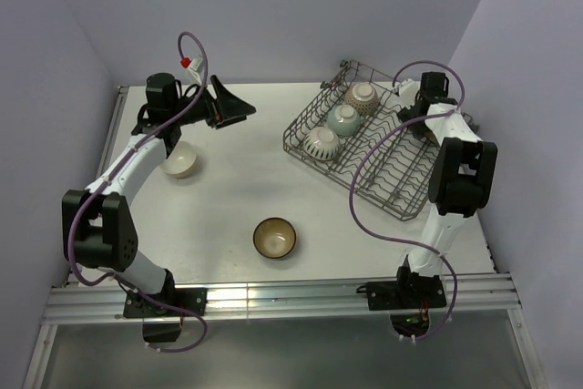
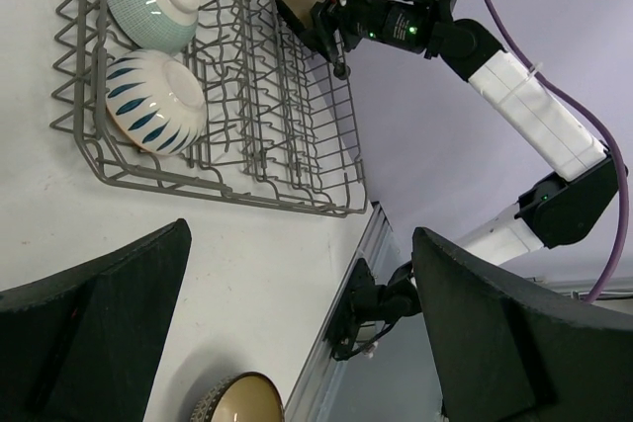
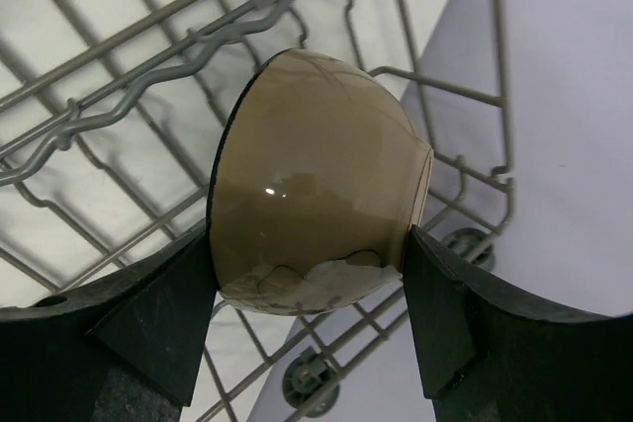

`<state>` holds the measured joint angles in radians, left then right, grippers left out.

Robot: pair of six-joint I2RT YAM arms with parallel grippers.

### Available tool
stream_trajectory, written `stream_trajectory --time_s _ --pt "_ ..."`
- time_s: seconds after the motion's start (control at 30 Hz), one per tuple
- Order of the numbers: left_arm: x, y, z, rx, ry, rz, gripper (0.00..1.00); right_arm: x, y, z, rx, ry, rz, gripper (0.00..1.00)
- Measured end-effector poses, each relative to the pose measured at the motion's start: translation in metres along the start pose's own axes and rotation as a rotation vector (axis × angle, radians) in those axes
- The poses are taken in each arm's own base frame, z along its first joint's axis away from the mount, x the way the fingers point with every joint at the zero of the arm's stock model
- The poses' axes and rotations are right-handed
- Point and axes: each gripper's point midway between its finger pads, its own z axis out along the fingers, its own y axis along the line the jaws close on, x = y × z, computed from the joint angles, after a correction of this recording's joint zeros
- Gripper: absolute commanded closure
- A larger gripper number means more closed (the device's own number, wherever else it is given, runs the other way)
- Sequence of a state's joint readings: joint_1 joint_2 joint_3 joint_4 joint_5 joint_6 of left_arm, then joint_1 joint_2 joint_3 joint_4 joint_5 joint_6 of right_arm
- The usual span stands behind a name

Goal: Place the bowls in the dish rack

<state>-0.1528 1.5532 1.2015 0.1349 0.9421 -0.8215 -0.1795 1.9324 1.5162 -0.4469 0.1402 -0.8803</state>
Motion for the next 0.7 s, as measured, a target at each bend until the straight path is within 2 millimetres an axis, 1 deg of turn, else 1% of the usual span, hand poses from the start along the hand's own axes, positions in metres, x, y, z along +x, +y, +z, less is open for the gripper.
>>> stream_trajectory --time_s 0.1,0.33,0.57,0.7 --pt "0.001 0.004 0.001 -0.002 0.004 -0.011 0.01 0.004 0.005 0.005 0.007 0.019 -0.024 1.0" --pt "0.004 0.013 0.0 -0.013 0.003 -0.031 0.01 0.01 0.0 0.015 0.087 0.027 -0.064 1.0" --pt "0.003 0.015 -0.001 -0.013 -0.002 -0.03 0.0 0.009 -0.009 0.017 0.136 0.027 -0.078 1.0" --pt "0.003 0.014 -0.001 -0.012 -0.004 -0.027 0.0 0.009 -0.011 0.023 0.157 0.033 -0.085 1.0"
